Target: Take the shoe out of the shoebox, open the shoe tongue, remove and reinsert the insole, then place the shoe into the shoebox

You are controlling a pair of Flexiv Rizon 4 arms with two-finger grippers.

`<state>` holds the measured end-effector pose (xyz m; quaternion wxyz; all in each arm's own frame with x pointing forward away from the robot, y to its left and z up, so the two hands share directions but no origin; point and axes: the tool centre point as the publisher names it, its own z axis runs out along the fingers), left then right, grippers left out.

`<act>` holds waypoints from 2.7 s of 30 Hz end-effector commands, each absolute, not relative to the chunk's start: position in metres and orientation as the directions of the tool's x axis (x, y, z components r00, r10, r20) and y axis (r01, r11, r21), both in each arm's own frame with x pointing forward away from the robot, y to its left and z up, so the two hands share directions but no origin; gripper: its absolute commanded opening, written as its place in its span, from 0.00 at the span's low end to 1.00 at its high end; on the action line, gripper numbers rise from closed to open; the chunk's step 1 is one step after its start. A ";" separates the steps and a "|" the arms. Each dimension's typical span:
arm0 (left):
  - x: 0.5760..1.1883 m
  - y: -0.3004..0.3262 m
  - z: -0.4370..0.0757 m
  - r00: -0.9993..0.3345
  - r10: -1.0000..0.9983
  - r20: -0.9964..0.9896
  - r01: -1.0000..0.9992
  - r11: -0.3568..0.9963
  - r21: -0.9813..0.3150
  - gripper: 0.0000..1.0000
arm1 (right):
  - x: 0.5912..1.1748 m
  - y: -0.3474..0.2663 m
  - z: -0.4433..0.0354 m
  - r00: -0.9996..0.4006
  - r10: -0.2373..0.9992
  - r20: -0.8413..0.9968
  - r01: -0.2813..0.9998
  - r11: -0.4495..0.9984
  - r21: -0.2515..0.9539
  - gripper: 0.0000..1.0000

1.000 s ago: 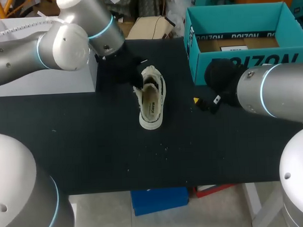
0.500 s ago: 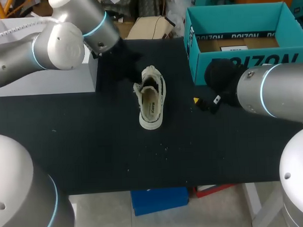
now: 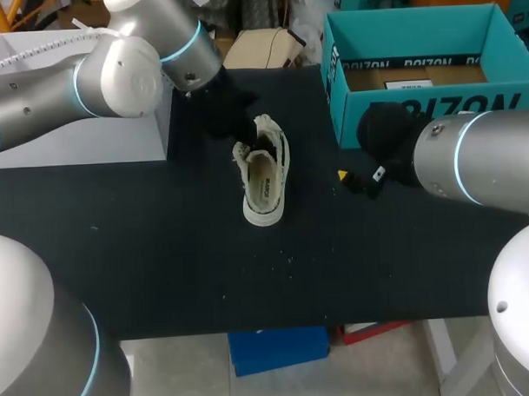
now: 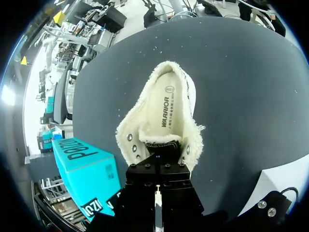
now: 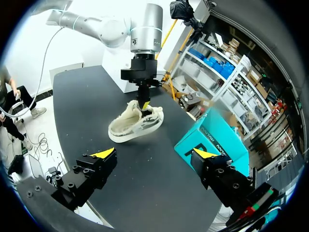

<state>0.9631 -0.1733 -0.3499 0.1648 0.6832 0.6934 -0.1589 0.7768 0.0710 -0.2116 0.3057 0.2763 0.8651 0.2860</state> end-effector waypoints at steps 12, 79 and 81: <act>0.944 -0.174 -0.343 -0.007 0.904 -0.428 1.000 0.005 -0.005 0.00 | 0.776 0.071 -0.213 -0.659 0.654 -0.371 0.303 0.683 0.665 1.00; 0.950 -0.127 -0.390 -0.140 0.961 -0.238 0.979 0.170 0.109 0.00 | 0.776 0.071 -0.213 -0.659 0.654 -0.371 0.303 0.683 0.665 1.00; 0.949 -0.125 -0.380 -0.135 0.960 -0.246 0.980 0.166 0.107 0.00 | 0.776 0.071 -0.213 -0.659 0.654 -0.371 0.303 0.683 0.665 1.00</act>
